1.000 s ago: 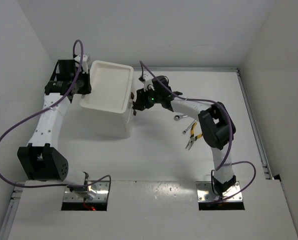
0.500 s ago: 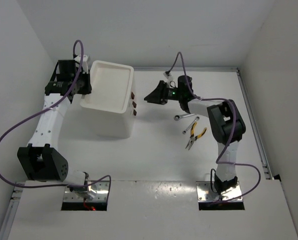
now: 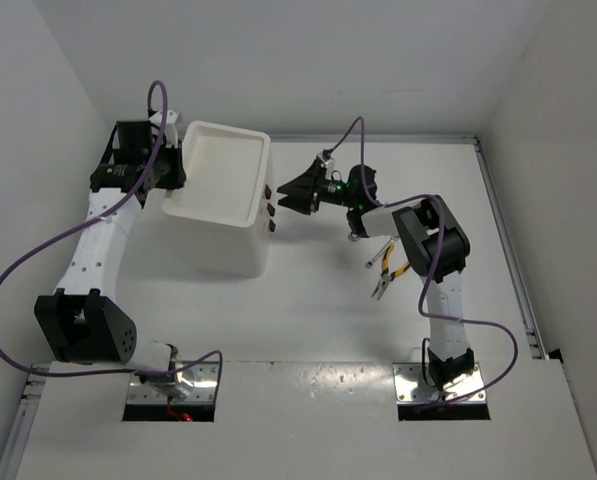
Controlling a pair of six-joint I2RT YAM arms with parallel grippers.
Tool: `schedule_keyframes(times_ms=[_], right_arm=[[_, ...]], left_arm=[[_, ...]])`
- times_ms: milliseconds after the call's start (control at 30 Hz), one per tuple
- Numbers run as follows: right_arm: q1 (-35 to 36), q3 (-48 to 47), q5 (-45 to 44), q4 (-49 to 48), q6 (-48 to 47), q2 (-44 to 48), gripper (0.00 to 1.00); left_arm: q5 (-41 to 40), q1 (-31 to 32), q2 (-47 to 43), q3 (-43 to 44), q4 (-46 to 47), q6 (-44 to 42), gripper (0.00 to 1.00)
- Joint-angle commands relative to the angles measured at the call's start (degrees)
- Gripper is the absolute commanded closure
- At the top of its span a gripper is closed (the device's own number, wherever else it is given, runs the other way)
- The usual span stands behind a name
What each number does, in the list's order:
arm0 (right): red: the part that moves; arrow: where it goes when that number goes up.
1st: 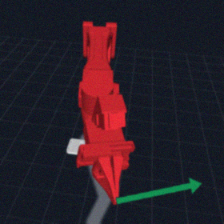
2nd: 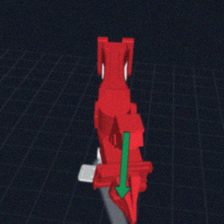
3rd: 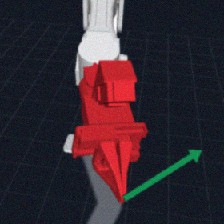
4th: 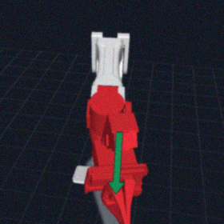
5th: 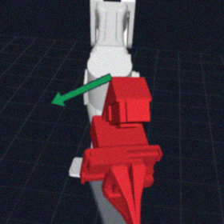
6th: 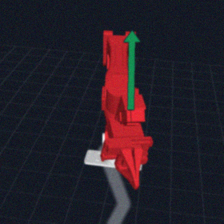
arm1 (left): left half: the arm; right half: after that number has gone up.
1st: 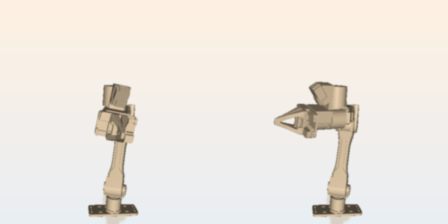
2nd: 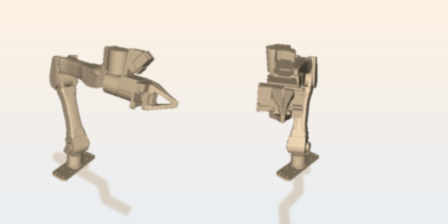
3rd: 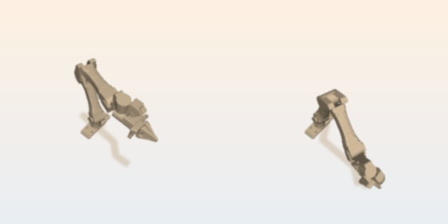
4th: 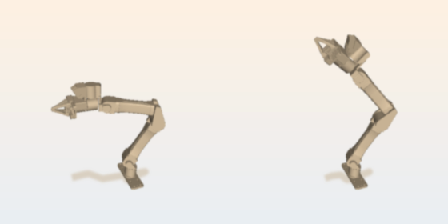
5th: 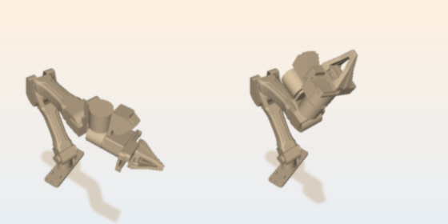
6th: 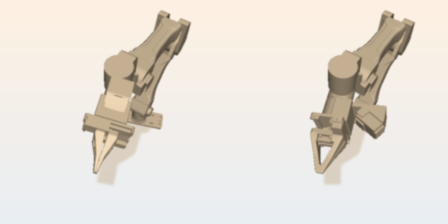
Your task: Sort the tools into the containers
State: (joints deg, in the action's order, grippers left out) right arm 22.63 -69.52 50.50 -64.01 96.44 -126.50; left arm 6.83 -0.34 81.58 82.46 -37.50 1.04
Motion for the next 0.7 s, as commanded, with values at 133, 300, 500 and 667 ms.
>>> schedule_keyframes(times_ms=[133,300,500,667], right_arm=[[1.2,-3.8,-1.8,-10.0,6.2,-1.6,0.48],[2.3,-5.5,-1.8,-10.0,6.2,-2.7,0.50],[2.9,-7.3,-2.3,-9.5,6.7,-3.8,0.50],[2.9,-8.5,-1.8,-8.9,6.7,-4.4,0.52]], left_arm=[[6.4,2.4,-1.2,-1.3,-3.2,0.0,1.00],[6.4,2.4,-1.2,-1.9,-3.2,0.0,1.00],[6.4,2.4,-1.2,-1.9,-2.7,0.0,1.00],[6.4,2.4,-1.2,-1.9,-2.7,0.0,1.00]])
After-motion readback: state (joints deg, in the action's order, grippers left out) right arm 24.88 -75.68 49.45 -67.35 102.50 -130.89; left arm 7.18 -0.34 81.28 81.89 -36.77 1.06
